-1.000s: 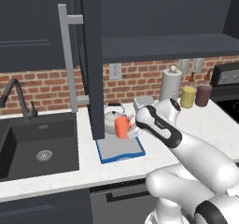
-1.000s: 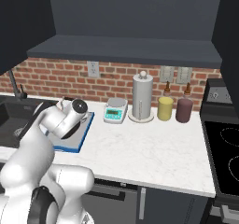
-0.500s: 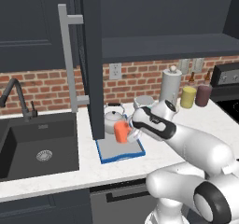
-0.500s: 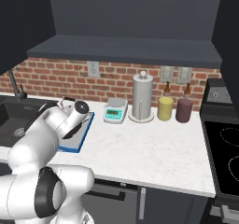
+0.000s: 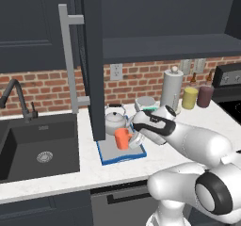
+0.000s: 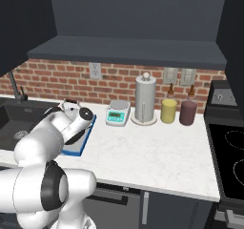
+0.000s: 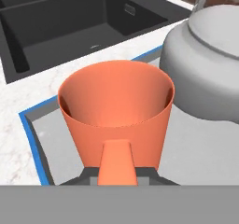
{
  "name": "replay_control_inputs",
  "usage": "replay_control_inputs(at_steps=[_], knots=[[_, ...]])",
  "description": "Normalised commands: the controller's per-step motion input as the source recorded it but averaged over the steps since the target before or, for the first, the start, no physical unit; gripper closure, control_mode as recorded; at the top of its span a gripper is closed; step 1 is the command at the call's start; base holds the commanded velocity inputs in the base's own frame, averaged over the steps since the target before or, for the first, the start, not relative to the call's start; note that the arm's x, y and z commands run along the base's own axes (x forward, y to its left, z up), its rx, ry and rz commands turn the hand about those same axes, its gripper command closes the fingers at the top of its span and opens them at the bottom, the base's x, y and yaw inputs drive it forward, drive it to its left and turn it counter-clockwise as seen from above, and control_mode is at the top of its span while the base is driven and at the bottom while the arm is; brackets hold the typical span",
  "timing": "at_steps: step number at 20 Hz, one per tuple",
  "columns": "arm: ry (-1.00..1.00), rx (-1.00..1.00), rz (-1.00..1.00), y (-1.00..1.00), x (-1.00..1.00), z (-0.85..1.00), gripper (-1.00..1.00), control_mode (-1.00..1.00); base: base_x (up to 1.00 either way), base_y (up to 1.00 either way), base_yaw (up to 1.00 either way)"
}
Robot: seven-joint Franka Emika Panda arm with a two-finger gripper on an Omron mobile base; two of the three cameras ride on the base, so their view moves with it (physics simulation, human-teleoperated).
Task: Pick the kettle from the counter and place it on the tray. Then pick the mug from the cabinet and place it on the tray. Then close the cabinet doors.
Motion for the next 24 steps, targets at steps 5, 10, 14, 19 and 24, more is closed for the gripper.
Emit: replay_control_inputs(at_steps=[5,10,14,19,24], knots=[[0.0,0.0,0.02,0.03,0.0,-0.11,1.0,-1.0,0.0,0.0,0.0],[0.0,0.0,0.02,0.02,0.01,-0.1,1.0,-1.0,0.0,0.0,0.0],[0.0,0.0,0.01,0.03,0.01,-0.12,1.0,-1.0,0.0,0.0,0.0],[0.02,0.0,0.01,0.03,0.1,-0.11,1.0,-1.0,0.0,0.0,0.0],[0.0,0.0,0.01,0.02,0.1,-0.12,1.0,-1.0,0.0,0.0,0.0]])
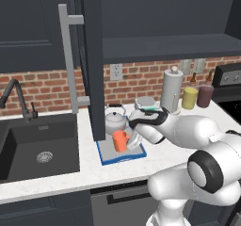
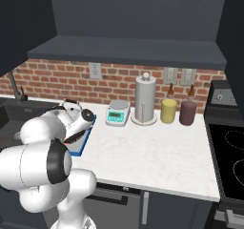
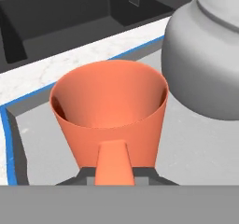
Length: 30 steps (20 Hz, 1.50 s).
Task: Pick the kettle from the counter and place it on the tray. Then pick the mug from the cabinet and place it on the tray. Then close the cabinet doors.
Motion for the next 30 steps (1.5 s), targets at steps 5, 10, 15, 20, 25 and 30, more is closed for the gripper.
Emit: replay_control_inputs(at_steps=[5,10,15,20,25,30], knots=[[0.04,0.0,0.01,0.0,0.13,-0.21,1.0,-1.0,0.0,0.0,0.0],[0.06,0.0,0.0,0.0,0.06,-0.28,1.0,-1.0,0.0,0.0,0.0],[0.02,0.0,0.0,0.0,-0.04,-0.3,1.0,-1.0,0.0,0.0,0.0],[0.0,0.0,0.0,0.0,-0.24,-0.22,1.0,-1.0,0.0,0.0,0.0],[0.0,0.0,0.0,0.0,-0.33,-0.23,-1.0,-1.0,0.0,0.0,0.0],[0.0,0.0,0.0,-0.01,-0.06,0.06,-1.0,-1.0,0.0,0.0,0.0]])
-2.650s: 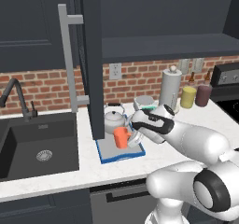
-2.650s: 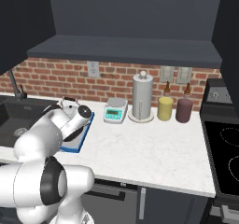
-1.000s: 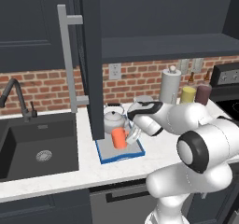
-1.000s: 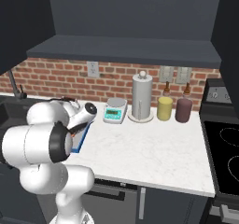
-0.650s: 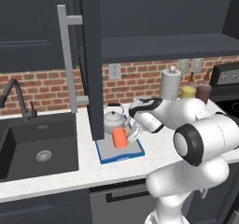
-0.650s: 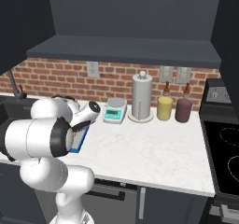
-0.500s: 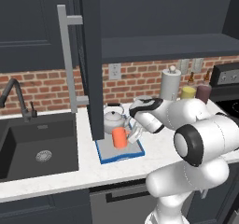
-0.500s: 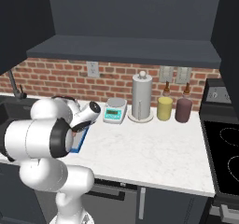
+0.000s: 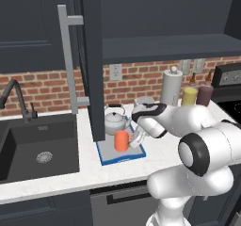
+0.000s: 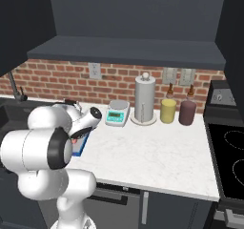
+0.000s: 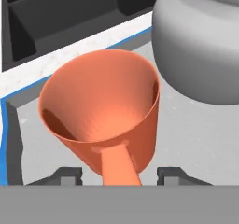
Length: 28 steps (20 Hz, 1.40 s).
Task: Pick the kettle from the counter and place it on the tray. Then pick the mug from the cabinet and place it on the tray. Then close the cabinet doors.
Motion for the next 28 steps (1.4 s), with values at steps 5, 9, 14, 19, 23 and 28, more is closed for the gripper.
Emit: replay_control_inputs(at_steps=[5,9,14,19,23,28], knots=[[0.0,0.0,0.0,-0.12,-0.08,0.22,-1.0,-1.0,0.0,0.0,0.0],[0.0,0.01,0.0,-0.09,-0.15,0.49,-1.0,-1.0,0.0,0.0,0.0],[0.0,0.08,-0.01,-0.09,-0.39,0.73,-1.0,-1.0,0.0,0.0,0.0],[0.0,0.13,-0.1,-0.02,-0.48,0.7,-1.0,-1.0,0.0,0.0,0.0],[0.0,0.13,-0.06,0.0,-0.58,0.64,-1.0,-1.0,0.0,0.0,0.0],[-0.03,0.11,-0.01,0.0,-0.52,0.63,-1.0,-1.0,0.0,0.0,0.0]])
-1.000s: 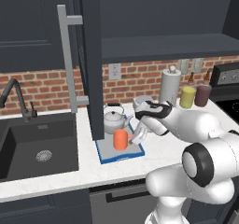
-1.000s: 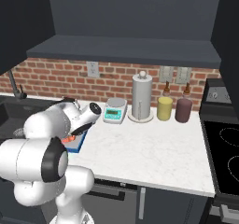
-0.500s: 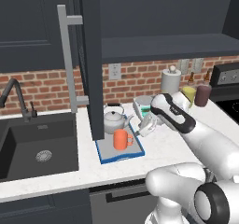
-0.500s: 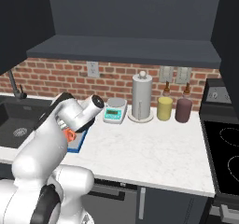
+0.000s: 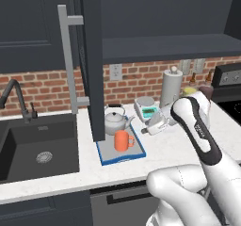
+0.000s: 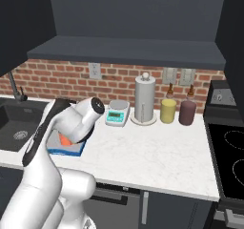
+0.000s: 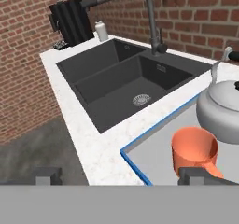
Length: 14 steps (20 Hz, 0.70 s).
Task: Pick the kettle from the counter and place it on the tray. Then pick the mug from the cabinet and place it on the tray. Then close the cabinet doors.
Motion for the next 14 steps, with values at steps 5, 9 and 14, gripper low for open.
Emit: replay_control_inputs(at_steps=[5,9,14], knots=[[-0.16,0.03,0.0,0.0,-0.51,0.61,-1.0,-1.0,0.0,0.0,0.0],[-0.17,0.0,0.0,0.0,-0.5,0.66,-1.0,-1.0,0.0,0.0,0.0],[-0.08,0.0,0.0,0.0,-0.41,0.54,-1.0,-1.0,0.0,0.0,0.0]])
